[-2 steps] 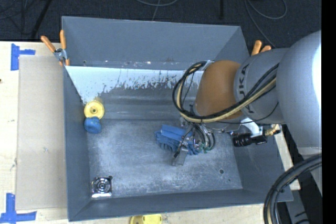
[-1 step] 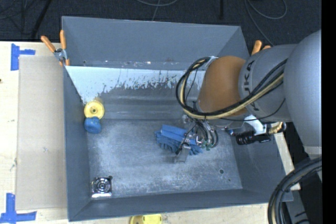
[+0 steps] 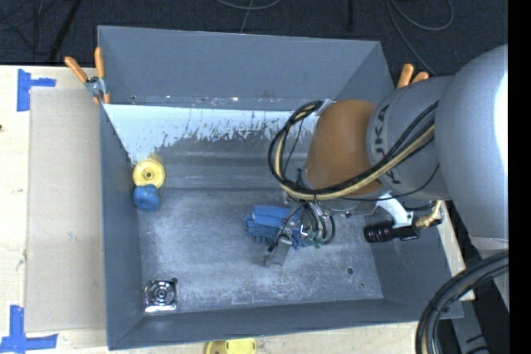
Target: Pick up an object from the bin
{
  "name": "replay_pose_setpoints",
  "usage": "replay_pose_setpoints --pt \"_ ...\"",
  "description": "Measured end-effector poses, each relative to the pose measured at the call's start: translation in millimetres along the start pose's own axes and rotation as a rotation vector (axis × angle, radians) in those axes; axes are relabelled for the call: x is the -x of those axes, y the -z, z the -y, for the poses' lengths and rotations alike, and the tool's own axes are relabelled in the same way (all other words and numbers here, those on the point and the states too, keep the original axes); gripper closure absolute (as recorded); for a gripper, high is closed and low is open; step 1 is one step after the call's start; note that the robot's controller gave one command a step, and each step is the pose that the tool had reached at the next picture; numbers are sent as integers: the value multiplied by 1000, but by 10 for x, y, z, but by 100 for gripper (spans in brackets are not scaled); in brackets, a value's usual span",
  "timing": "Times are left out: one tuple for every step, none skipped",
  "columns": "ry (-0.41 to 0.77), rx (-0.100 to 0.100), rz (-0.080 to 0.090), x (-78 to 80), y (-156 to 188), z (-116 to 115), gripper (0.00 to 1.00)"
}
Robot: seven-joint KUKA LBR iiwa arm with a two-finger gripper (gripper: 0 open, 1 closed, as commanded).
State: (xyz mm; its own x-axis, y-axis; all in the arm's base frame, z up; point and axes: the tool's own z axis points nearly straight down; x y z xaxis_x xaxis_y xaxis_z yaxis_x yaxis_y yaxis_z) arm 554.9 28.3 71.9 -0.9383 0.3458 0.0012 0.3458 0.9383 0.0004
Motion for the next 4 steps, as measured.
replay_pose_setpoints --pt "65 1 4 181 65 90 100" --pt "65 1 4 180 65 90 100" --pt "65 0 0 171 102 94 100" --pt "66 0 1 176 183 92 100"
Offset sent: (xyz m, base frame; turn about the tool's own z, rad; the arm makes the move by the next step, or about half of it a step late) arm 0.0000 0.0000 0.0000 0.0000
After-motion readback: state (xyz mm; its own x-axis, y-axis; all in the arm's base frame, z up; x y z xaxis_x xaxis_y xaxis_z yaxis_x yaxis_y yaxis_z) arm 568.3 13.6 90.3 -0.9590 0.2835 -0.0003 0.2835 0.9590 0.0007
